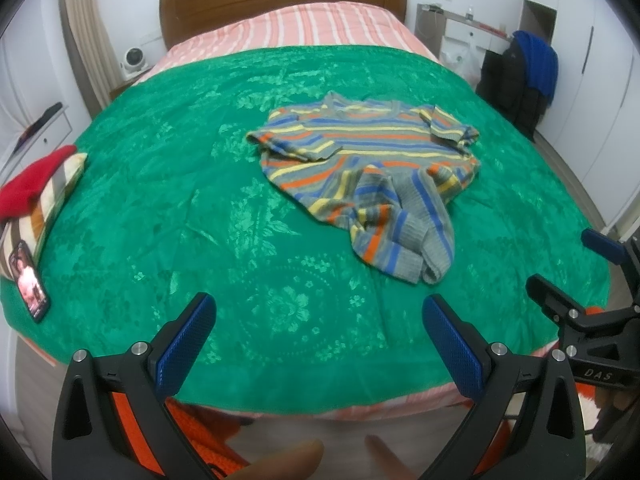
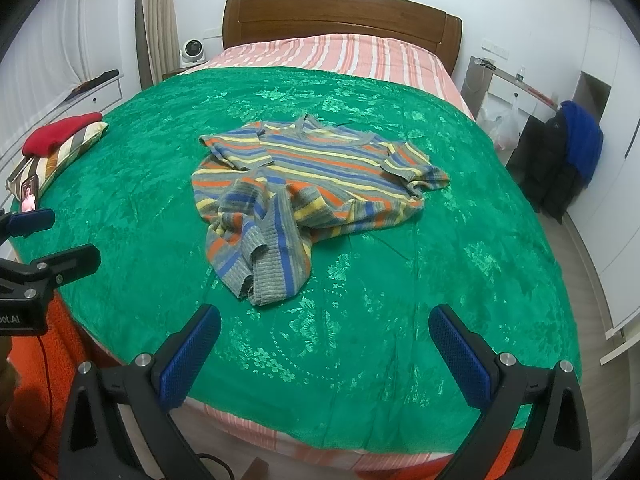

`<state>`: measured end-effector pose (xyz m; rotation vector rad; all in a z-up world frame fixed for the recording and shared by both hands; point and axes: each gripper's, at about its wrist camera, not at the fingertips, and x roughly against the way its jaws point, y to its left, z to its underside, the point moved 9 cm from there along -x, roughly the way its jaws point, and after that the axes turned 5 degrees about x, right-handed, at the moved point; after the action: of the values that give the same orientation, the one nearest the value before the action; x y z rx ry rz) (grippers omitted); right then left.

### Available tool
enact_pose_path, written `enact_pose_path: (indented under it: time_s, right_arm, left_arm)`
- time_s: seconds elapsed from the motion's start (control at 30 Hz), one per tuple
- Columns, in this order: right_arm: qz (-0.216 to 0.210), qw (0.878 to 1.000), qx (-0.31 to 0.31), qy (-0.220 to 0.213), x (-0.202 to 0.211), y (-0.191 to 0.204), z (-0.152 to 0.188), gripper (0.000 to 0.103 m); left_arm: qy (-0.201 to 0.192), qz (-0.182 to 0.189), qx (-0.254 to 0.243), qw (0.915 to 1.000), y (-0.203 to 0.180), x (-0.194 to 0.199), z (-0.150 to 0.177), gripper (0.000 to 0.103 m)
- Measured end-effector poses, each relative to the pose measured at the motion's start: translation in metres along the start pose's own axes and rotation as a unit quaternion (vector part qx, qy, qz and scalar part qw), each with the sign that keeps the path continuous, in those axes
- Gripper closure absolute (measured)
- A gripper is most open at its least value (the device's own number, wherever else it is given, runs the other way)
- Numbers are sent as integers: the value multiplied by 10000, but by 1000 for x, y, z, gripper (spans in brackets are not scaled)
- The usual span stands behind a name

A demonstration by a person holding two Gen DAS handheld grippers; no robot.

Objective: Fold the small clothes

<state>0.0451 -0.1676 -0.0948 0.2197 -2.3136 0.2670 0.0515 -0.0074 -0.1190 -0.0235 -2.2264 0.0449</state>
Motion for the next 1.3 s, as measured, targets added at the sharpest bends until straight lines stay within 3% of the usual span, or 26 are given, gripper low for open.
enact_pose_path:
  time_s: [1.3]
  right_arm:
    - [-6,10000,-12,31,-2,-1,3,0]
  left_arm:
    - [39,-2,1,10000,-1,0,1,0]
